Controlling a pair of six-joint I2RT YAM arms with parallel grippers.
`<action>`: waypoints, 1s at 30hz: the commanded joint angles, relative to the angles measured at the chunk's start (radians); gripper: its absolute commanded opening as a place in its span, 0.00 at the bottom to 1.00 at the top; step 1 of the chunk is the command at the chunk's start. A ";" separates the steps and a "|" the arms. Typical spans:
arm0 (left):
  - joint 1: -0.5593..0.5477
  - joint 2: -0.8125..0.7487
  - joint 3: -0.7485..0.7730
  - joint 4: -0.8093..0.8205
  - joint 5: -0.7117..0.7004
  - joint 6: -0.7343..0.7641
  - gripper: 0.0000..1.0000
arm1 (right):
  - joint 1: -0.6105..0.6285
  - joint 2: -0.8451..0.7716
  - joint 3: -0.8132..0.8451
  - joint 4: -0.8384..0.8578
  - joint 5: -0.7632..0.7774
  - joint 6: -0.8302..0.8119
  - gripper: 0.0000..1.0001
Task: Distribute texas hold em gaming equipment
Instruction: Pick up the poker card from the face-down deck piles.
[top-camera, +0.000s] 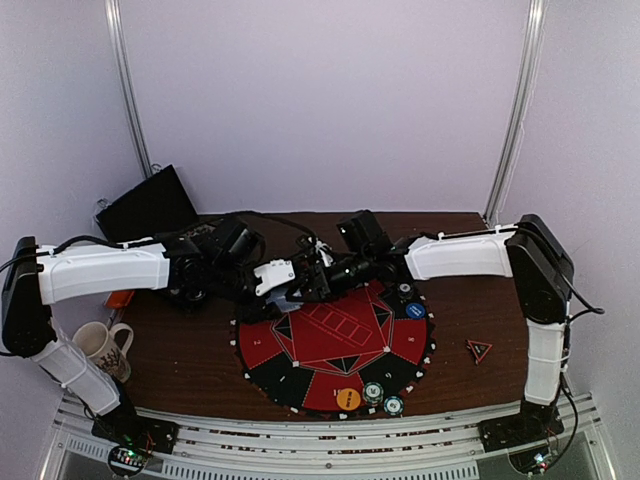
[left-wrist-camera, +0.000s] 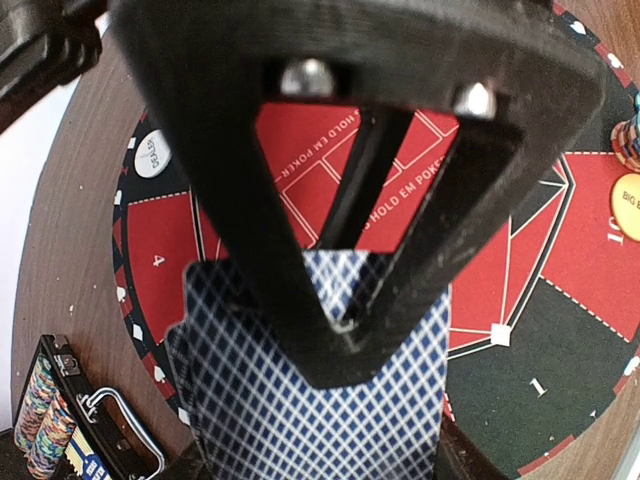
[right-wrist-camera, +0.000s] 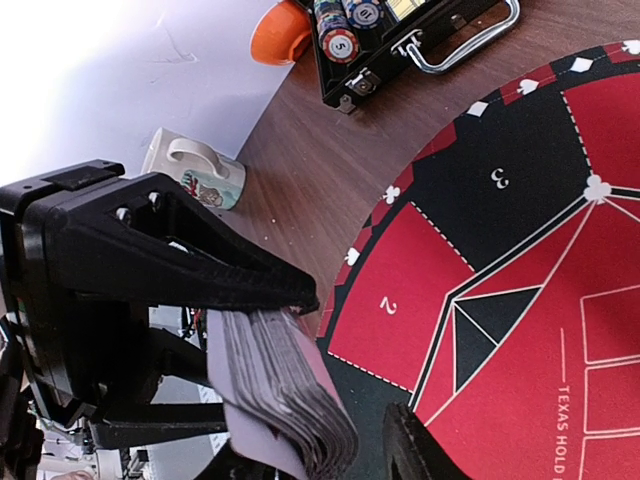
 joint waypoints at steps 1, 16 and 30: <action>0.007 0.007 0.017 0.020 -0.008 0.018 0.53 | 0.001 -0.042 0.020 -0.091 0.048 -0.055 0.36; 0.011 0.034 0.002 0.019 -0.036 0.015 0.53 | 0.002 -0.053 0.064 -0.189 0.060 -0.092 0.20; 0.017 0.032 -0.010 0.021 -0.040 0.012 0.53 | 0.000 -0.068 0.128 -0.355 0.125 -0.198 0.00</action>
